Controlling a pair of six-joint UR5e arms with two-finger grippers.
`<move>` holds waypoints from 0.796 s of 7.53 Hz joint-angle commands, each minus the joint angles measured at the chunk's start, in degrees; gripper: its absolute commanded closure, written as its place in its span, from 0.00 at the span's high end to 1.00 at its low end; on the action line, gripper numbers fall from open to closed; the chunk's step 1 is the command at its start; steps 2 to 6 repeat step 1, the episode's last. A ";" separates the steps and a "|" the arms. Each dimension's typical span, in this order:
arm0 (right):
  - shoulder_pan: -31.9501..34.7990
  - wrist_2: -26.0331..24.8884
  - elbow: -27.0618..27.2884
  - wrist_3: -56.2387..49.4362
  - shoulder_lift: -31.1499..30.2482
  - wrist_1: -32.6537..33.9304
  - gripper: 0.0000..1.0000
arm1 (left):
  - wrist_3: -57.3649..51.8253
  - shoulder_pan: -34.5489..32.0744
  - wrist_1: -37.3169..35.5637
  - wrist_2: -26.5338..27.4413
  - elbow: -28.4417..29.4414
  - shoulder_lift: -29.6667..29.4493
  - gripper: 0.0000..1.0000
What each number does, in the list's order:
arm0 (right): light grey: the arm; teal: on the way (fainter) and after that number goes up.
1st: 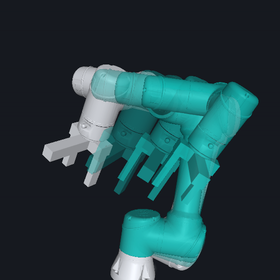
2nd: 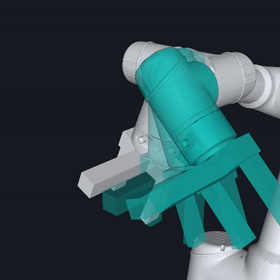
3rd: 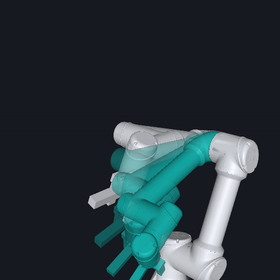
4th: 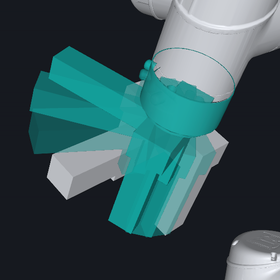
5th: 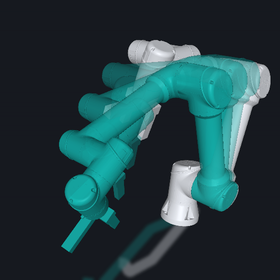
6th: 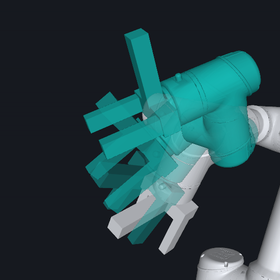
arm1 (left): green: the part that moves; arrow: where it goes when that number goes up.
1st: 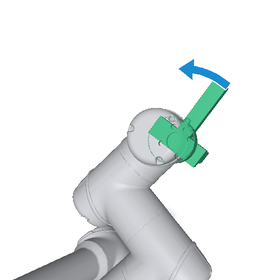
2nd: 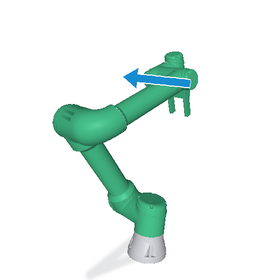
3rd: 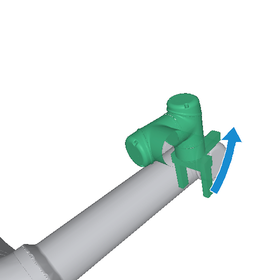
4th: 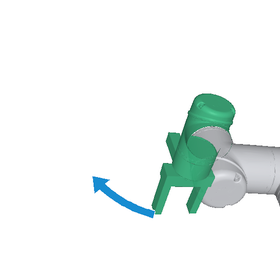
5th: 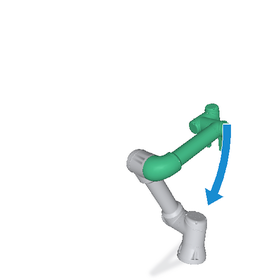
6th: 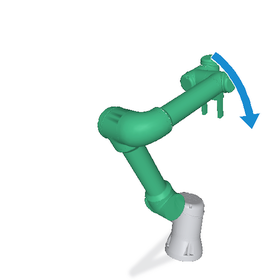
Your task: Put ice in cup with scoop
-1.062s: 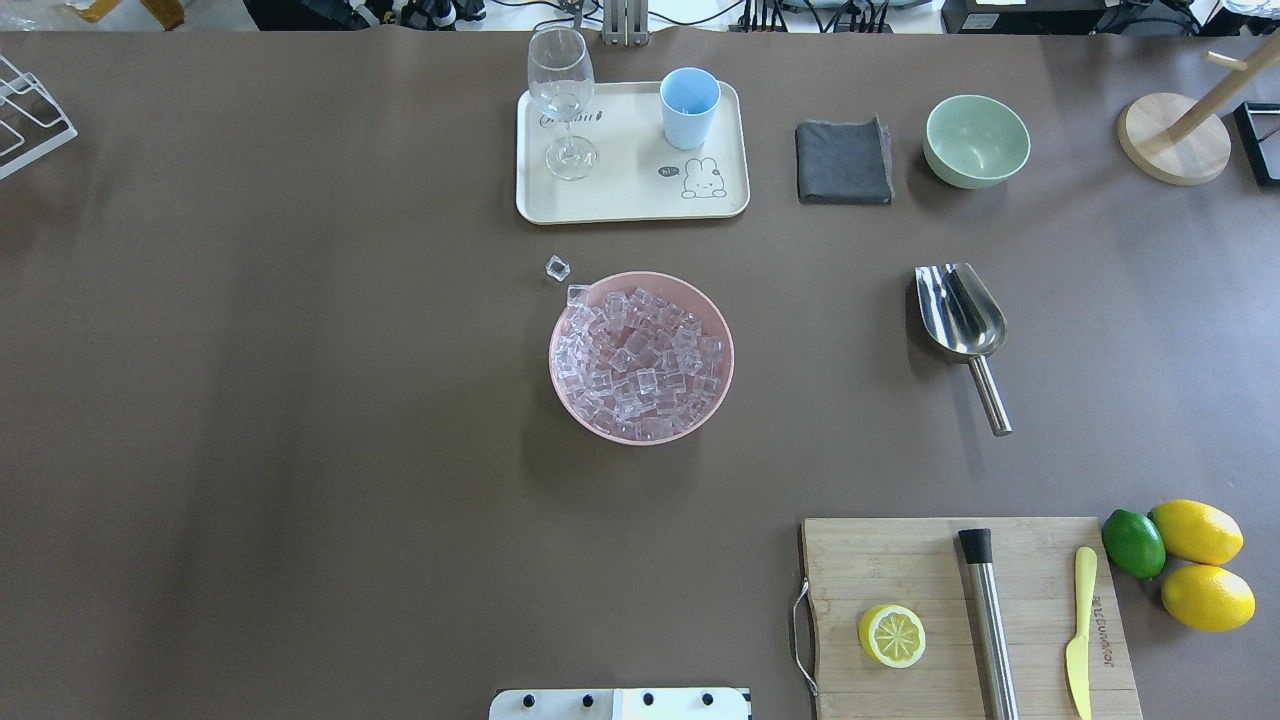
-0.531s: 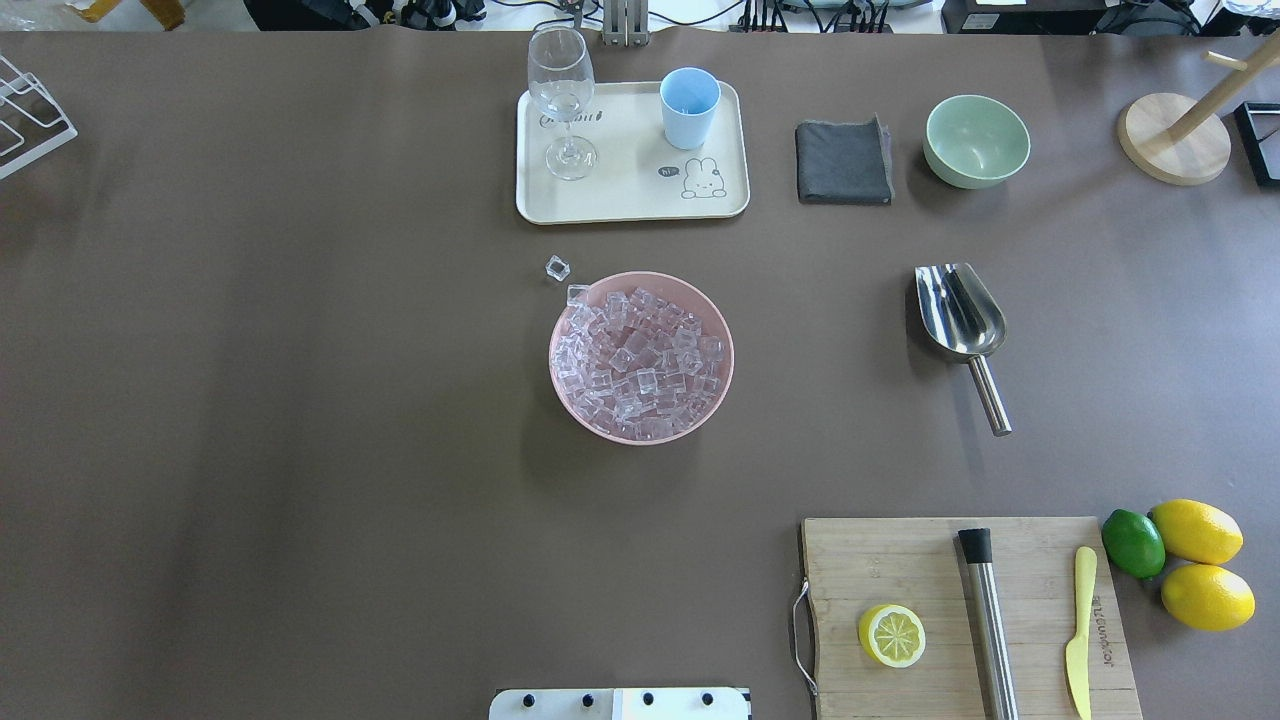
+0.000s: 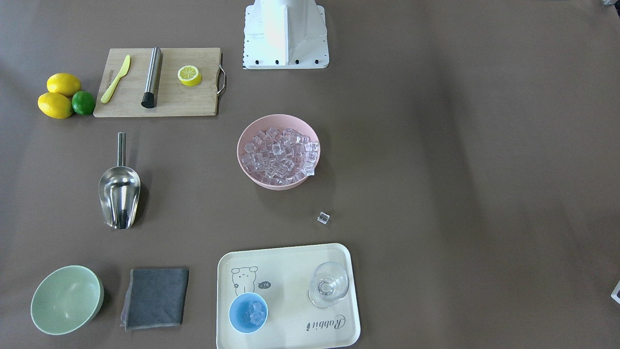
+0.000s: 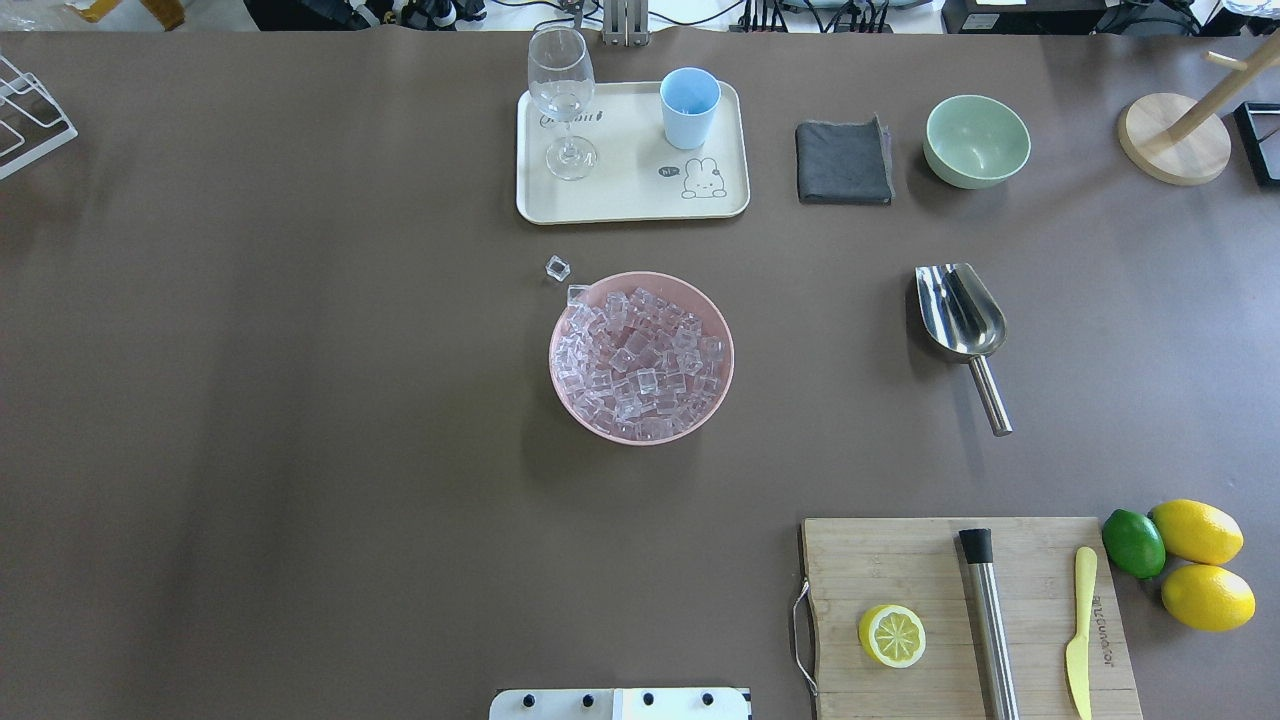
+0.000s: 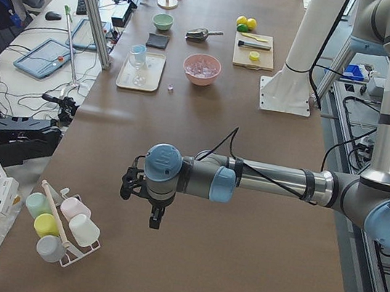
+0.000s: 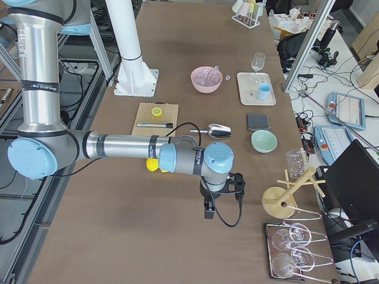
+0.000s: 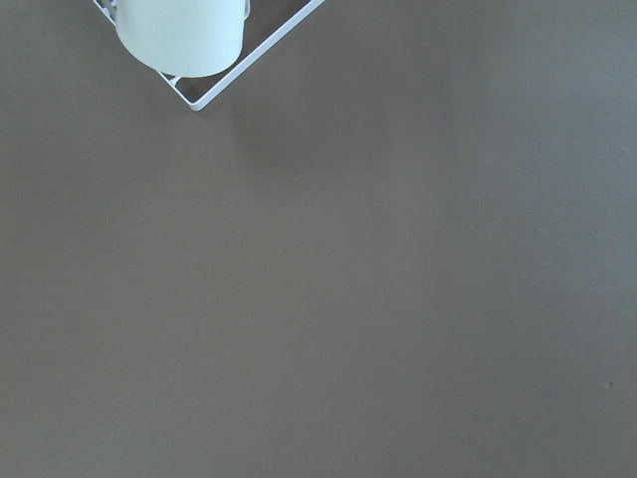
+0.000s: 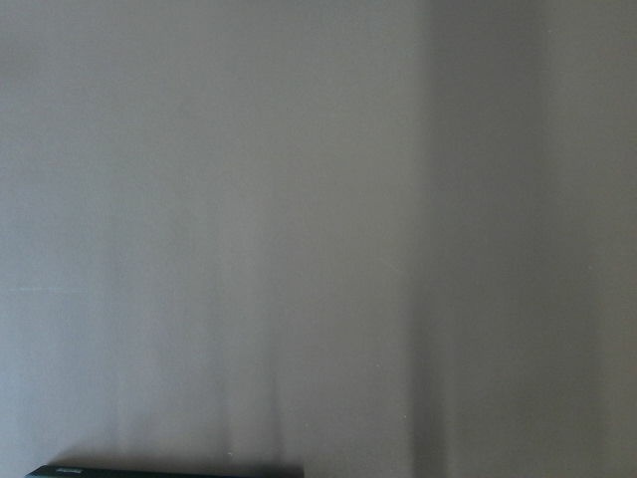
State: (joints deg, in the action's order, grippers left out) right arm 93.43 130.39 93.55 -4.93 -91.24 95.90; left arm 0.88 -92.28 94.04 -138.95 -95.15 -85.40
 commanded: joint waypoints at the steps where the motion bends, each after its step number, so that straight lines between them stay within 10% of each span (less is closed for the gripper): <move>1: -0.09 -0.22 -0.55 -0.08 1.14 0.17 1.00 | 0.00 0.00 0.00 0.08 0.14 -0.03 0.98; 6: -0.09 -0.22 -0.55 -0.08 1.14 0.17 1.00 | 0.00 0.00 0.00 0.08 0.14 -0.03 0.98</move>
